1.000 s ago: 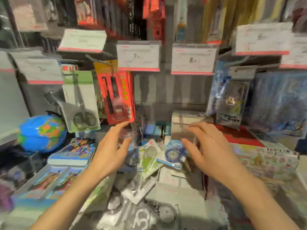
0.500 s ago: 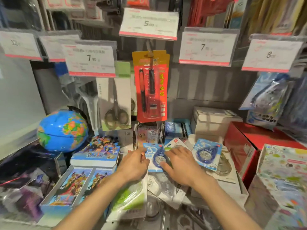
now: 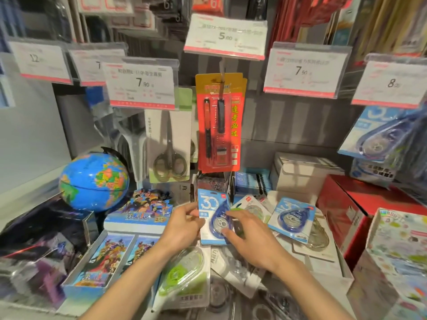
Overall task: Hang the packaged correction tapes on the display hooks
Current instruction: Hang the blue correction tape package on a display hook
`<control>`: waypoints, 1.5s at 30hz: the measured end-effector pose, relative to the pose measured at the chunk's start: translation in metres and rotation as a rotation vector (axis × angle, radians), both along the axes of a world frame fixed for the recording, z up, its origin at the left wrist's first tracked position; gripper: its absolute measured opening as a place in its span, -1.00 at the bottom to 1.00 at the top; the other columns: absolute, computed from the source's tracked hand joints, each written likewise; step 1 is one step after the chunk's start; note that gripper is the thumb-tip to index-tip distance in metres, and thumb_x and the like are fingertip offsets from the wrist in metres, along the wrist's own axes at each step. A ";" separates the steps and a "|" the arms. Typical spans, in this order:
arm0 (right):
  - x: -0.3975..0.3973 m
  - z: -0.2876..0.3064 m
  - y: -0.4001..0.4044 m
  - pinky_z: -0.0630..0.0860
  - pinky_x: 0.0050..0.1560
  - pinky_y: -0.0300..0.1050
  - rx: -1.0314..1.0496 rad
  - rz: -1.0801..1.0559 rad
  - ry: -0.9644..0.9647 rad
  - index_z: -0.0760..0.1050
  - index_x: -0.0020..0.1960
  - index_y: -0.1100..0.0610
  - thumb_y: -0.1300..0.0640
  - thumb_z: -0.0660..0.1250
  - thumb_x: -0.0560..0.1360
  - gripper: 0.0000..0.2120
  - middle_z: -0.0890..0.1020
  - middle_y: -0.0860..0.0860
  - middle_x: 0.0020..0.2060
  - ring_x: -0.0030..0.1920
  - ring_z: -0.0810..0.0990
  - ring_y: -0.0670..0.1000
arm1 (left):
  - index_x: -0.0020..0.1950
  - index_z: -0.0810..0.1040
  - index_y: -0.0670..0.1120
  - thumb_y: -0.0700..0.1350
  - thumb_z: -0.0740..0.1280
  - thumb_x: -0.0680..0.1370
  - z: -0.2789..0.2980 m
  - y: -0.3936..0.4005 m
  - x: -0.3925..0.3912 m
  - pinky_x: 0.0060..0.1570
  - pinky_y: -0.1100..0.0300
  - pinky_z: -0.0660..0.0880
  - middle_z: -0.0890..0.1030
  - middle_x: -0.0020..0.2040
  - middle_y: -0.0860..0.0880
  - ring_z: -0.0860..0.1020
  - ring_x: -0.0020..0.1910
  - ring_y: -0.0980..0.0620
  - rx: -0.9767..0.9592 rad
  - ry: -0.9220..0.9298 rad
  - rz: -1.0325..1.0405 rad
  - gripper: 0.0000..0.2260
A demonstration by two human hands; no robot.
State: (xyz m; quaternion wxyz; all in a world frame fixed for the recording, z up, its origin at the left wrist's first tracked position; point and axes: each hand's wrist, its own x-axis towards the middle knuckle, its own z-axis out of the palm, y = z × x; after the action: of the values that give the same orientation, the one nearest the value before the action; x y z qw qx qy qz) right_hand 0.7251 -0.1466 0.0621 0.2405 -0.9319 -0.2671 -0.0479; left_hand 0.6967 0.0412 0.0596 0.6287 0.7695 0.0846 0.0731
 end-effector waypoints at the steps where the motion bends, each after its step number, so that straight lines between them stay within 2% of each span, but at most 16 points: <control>1: -0.003 0.002 -0.001 0.32 0.40 -0.15 0.034 -0.005 0.016 0.33 0.50 0.01 -0.13 0.26 0.60 -0.49 0.46 -0.05 0.39 0.40 0.42 -0.03 | 0.26 0.57 -0.13 -0.43 0.25 0.57 0.002 -0.001 -0.003 -0.32 0.23 0.61 0.71 0.03 -0.15 0.68 -0.29 0.15 -0.048 -0.008 0.000 -0.67; 4: -0.012 0.010 -0.007 0.40 0.30 -0.14 0.117 -0.018 0.041 0.32 0.48 -0.03 -0.12 0.28 0.59 -0.51 0.45 -0.08 0.28 0.29 0.50 -0.04 | 0.21 0.54 -0.09 -0.46 0.24 0.58 0.009 -0.007 -0.014 -0.37 0.31 0.57 0.70 -0.04 -0.10 0.68 -0.32 0.17 -0.153 -0.045 -0.027 -0.65; 9: -0.024 0.025 -0.034 0.45 0.28 -0.14 0.220 -0.028 0.100 0.22 0.51 -0.06 -0.11 0.30 0.58 -0.44 0.39 -0.13 0.36 0.15 0.56 -0.13 | 0.27 0.56 -0.11 -0.45 0.28 0.57 0.014 -0.031 -0.031 -0.31 0.24 0.60 0.73 0.03 -0.08 0.72 -0.15 0.03 -0.190 -0.094 -0.027 -0.64; 14: -0.035 0.040 -0.088 0.53 0.15 -0.06 0.353 -0.030 0.120 0.19 0.50 -0.15 -0.13 0.34 0.52 -0.38 0.59 -0.13 0.19 0.07 0.61 -0.04 | 0.28 0.58 -0.05 -0.41 0.34 0.54 0.033 -0.090 -0.051 -0.12 0.14 0.65 0.73 0.08 -0.05 0.71 0.03 -0.07 -0.133 -0.216 -0.001 -0.61; 17: -0.044 0.057 -0.131 0.55 0.24 0.03 0.463 -0.025 0.059 0.22 0.47 -0.19 -0.09 0.36 0.50 -0.40 0.54 -0.13 0.27 0.16 0.63 -0.02 | 0.24 0.60 0.01 -0.39 0.36 0.54 0.053 -0.136 -0.061 -0.20 0.28 0.61 0.74 0.01 0.08 0.72 -0.09 0.08 -0.064 -0.312 0.021 -0.62; 19: -0.052 0.068 -0.161 0.49 0.29 -0.04 0.502 -0.026 -0.014 0.25 0.49 -0.14 -0.01 0.37 0.53 -0.42 0.46 -0.17 0.29 0.21 0.58 -0.08 | 0.22 0.60 0.04 -0.39 0.36 0.54 0.063 -0.168 -0.065 -0.23 0.33 0.58 0.74 -0.02 0.09 0.70 -0.16 0.15 -0.049 -0.365 0.020 -0.61; 20: -0.056 0.072 -0.177 0.47 0.29 -0.16 0.522 -0.016 -0.050 0.27 0.47 -0.16 0.00 0.39 0.54 -0.44 0.46 -0.22 0.27 0.21 0.54 -0.17 | 0.24 0.59 0.04 -0.38 0.36 0.55 0.068 -0.183 -0.066 -0.21 0.31 0.59 0.73 0.01 0.06 0.70 -0.14 0.14 -0.049 -0.387 0.018 -0.61; 22: -0.060 0.079 -0.208 0.42 0.12 -0.47 0.595 -0.013 -0.058 0.27 0.40 -0.26 0.02 0.43 0.52 -0.45 0.45 -0.36 0.18 0.10 0.50 -0.38 | 0.24 0.59 0.06 -0.38 0.36 0.55 0.076 -0.212 -0.068 -0.18 0.21 0.63 0.72 0.07 0.04 0.71 -0.08 0.06 -0.049 -0.425 0.009 -0.60; 23: -0.060 0.082 -0.222 0.44 0.01 -0.51 0.649 -0.018 -0.023 0.26 0.42 -0.25 0.04 0.46 0.51 -0.40 0.46 -0.38 0.14 0.04 0.53 -0.40 | 0.24 0.59 0.06 -0.38 0.35 0.55 0.080 -0.226 -0.067 -0.17 0.15 0.65 0.71 0.09 0.01 0.69 -0.08 0.02 -0.054 -0.441 0.000 -0.60; 25: -0.059 0.089 -0.249 0.54 -0.04 -0.37 0.734 -0.020 0.045 0.25 0.50 -0.14 0.06 0.49 0.48 -0.32 0.57 -0.28 0.12 -0.02 0.63 -0.26 | 0.29 0.57 -0.03 -0.42 0.33 0.55 0.089 -0.250 -0.065 -0.23 0.16 0.64 0.67 0.11 -0.13 0.65 -0.18 0.01 -0.078 -0.454 -0.029 -0.60; 28: -0.056 0.095 -0.283 0.65 -0.03 -0.15 0.853 0.000 0.171 0.35 0.46 -0.02 0.12 0.50 0.48 -0.39 0.68 -0.10 0.11 0.01 0.71 -0.06 | 0.32 0.55 -0.09 -0.44 0.32 0.55 0.101 -0.282 -0.058 -0.23 0.27 0.59 0.66 0.11 -0.19 0.65 -0.23 0.09 -0.060 -0.477 -0.089 -0.59; 32: -0.053 0.097 -0.316 0.61 -0.17 -0.25 0.967 0.024 0.239 0.45 0.32 0.05 0.28 0.45 0.49 -0.56 0.74 0.04 0.05 -0.03 0.74 -0.04 | 0.31 0.54 -0.06 -0.42 0.31 0.56 0.108 -0.311 -0.047 -0.24 0.27 0.56 0.68 -0.15 0.16 0.60 -0.27 0.11 0.028 -0.530 -0.132 -0.60; 36: -0.049 0.107 -0.334 0.64 -0.08 -0.18 0.992 0.043 0.203 0.41 0.36 -0.01 0.22 0.45 0.50 -0.52 0.72 0.01 0.10 0.05 0.72 -0.04 | 0.33 0.55 0.03 -0.28 0.36 0.58 0.122 -0.322 -0.043 -0.09 -0.03 0.66 0.67 -0.05 -0.01 0.66 -0.16 -0.21 0.128 -0.603 -0.138 -0.64; 39: -0.047 0.119 -0.342 0.62 0.12 -0.05 0.980 0.045 0.154 0.35 0.45 -0.06 0.04 0.49 0.42 -0.36 0.65 -0.01 0.23 0.16 0.68 -0.04 | 0.24 0.58 0.09 -0.20 0.39 0.57 0.142 -0.318 -0.043 -0.15 0.07 0.63 0.66 -0.07 0.02 0.66 -0.16 -0.06 0.252 -0.725 -0.001 -0.71; 43: -0.047 0.133 -0.345 0.60 0.21 -0.02 0.946 0.055 0.080 0.33 0.46 -0.09 0.09 0.46 0.49 -0.41 0.67 -0.11 0.20 0.15 0.67 -0.13 | 0.19 0.55 0.04 -0.11 0.39 0.58 0.183 -0.302 -0.043 -0.13 0.02 0.62 0.66 -0.11 0.07 0.65 -0.22 0.08 0.383 -0.858 0.184 -0.80; 45: -0.048 0.138 -0.343 0.63 0.14 -0.09 0.935 0.079 0.066 0.34 0.44 -0.10 0.13 0.45 0.51 -0.43 0.69 -0.15 0.15 0.12 0.68 -0.16 | 0.22 0.50 0.03 -0.10 0.40 0.57 0.204 -0.299 -0.041 -0.10 0.04 0.62 0.66 -0.08 0.11 0.66 -0.18 0.13 0.404 -0.925 0.209 -0.76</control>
State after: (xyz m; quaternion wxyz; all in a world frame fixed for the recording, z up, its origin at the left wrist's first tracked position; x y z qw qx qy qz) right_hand 0.6772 -0.4893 0.2000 0.6444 -0.7138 -0.2445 -0.1243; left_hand 0.6559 -0.2582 0.2632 0.4287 0.7502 -0.1414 0.4831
